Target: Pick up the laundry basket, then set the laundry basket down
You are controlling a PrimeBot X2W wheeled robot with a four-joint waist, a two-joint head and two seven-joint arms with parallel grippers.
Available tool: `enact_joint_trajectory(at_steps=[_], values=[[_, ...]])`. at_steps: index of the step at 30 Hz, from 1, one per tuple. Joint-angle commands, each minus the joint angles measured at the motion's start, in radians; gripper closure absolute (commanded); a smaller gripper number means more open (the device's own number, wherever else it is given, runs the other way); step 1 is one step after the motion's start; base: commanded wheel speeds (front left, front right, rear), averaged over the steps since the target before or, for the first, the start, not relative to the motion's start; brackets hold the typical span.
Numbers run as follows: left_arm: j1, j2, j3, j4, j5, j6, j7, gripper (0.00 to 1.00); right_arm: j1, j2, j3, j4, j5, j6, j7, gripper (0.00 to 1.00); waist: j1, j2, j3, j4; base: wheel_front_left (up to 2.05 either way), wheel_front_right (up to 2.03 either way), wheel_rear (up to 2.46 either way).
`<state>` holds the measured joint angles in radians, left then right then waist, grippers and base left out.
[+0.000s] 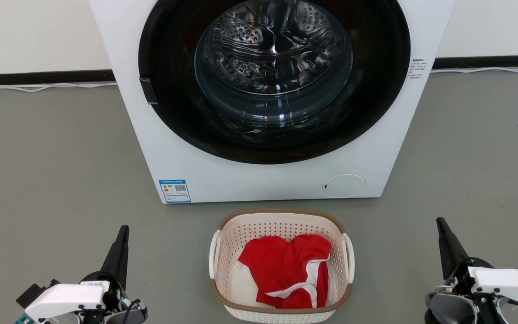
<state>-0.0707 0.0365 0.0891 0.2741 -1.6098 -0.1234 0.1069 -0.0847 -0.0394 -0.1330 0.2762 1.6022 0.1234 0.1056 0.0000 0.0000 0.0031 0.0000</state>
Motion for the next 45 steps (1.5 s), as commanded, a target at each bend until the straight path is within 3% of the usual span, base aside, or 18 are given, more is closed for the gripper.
enact_joint_trajectory(at_steps=[1, 40, 41, 45], values=[[-0.037, 0.014, 0.024, -0.029, 0.001, -0.007, 0.006, 1.00, -0.023, -0.011, 0.020, -0.031, 0.007, 0.007, 0.007, 1.00, 0.0000, 0.0000, 0.000, 0.000, 0.00, 0.00, 0.00], [-0.037, 0.014, 0.024, -0.029, 0.001, -0.007, 0.006, 1.00, -0.023, -0.011, 0.020, -0.031, 0.007, 0.007, 0.007, 1.00, 0.0000, 0.0000, 0.000, 0.000, 0.00, 0.00, 0.00], [0.000, 0.000, 0.000, 0.000, 0.000, 0.000, 0.000, 0.00, 0.000, 0.000, 0.000, 0.000, 0.000, 0.000, 0.000, 0.00, 0.0000, 0.0000, 0.000, 0.000, 0.00, 0.00, 0.00], [0.008, -0.004, -0.003, 0.021, 0.000, 0.000, -0.006, 0.00, 0.008, 0.004, 0.004, 0.018, -0.001, 0.000, -0.004, 0.00, 0.0000, 0.0000, 0.001, 0.000, 0.00, 0.00, 0.00]])
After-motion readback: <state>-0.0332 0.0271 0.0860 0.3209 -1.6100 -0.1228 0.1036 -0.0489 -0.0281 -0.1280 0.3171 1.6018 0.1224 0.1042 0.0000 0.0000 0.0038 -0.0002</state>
